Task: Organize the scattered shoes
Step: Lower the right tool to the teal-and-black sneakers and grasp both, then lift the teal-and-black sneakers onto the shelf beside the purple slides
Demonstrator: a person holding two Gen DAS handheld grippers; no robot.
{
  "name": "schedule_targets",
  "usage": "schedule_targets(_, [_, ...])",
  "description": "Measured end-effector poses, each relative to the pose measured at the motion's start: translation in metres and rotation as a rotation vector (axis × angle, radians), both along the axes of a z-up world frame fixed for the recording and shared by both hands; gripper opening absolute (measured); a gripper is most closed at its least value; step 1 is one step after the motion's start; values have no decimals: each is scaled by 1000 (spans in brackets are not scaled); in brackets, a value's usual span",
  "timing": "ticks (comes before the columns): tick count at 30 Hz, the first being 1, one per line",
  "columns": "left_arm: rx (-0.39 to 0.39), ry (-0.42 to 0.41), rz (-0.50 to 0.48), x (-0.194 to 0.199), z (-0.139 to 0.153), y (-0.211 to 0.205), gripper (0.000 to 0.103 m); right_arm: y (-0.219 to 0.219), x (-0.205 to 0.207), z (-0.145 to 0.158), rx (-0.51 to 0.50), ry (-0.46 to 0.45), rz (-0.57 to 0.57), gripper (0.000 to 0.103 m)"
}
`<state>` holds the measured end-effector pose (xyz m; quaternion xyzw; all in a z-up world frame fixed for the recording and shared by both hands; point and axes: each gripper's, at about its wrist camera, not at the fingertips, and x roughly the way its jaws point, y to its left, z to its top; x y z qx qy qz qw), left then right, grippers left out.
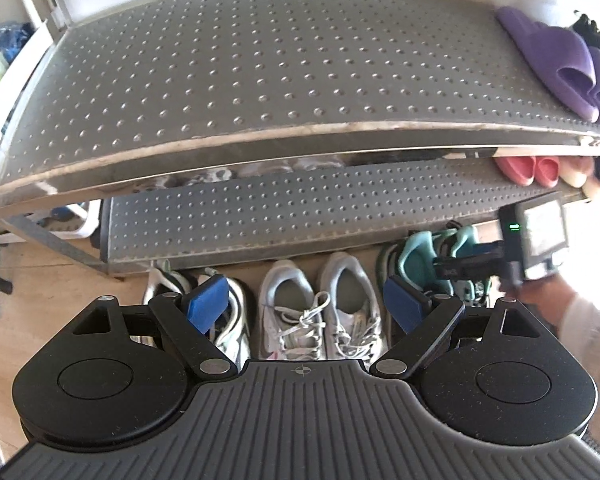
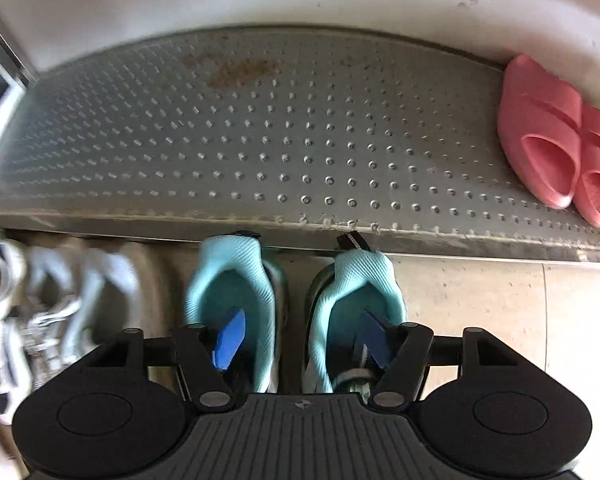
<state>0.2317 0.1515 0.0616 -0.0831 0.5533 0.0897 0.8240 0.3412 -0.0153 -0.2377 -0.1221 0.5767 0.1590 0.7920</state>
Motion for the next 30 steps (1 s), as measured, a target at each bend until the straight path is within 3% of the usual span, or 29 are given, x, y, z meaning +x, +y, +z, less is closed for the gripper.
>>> schedule_targets(5, [21, 12, 0, 4, -4, 7, 89, 13, 10, -47, -69, -8, -20, 71])
schedule_targets(8, [25, 11, 3, 5, -3, 12, 89, 1, 3, -38, 42, -5, -92, 27])
schedule_targets(9, [24, 5, 4, 4, -2, 14, 89, -3, -1, -31, 66, 4, -97, 23])
schedule_targets(12, [33, -23, -2, -1, 6, 17, 89, -11, -21, -10, 84, -22, -89, 22])
schedule_targets(19, [19, -113, 22, -21, 35, 25, 89, -52, -118, 100, 170, -247, -221, 21])
schedule_targets(22, [3, -156, 34, -30, 47, 29, 89, -65, -158, 180, 229, -408, -268, 21])
schedule_targets(23, [0, -164, 37, -31, 49, 30, 89, -65, -162, 192, 229, -431, -258, 21])
schedule_targets(24, [-6, -176, 43, -34, 53, 31, 89, -62, -170, 222, 229, -483, -229, 21])
schedule_targets(27, [-21, -201, 61, -39, 60, 38, 89, -55, -169, 256, 227, -543, -181, 21])
schedule_targets(30, [-22, -214, 80, -39, 64, 46, 89, -36, -138, 295, 209, -588, -119, 21])
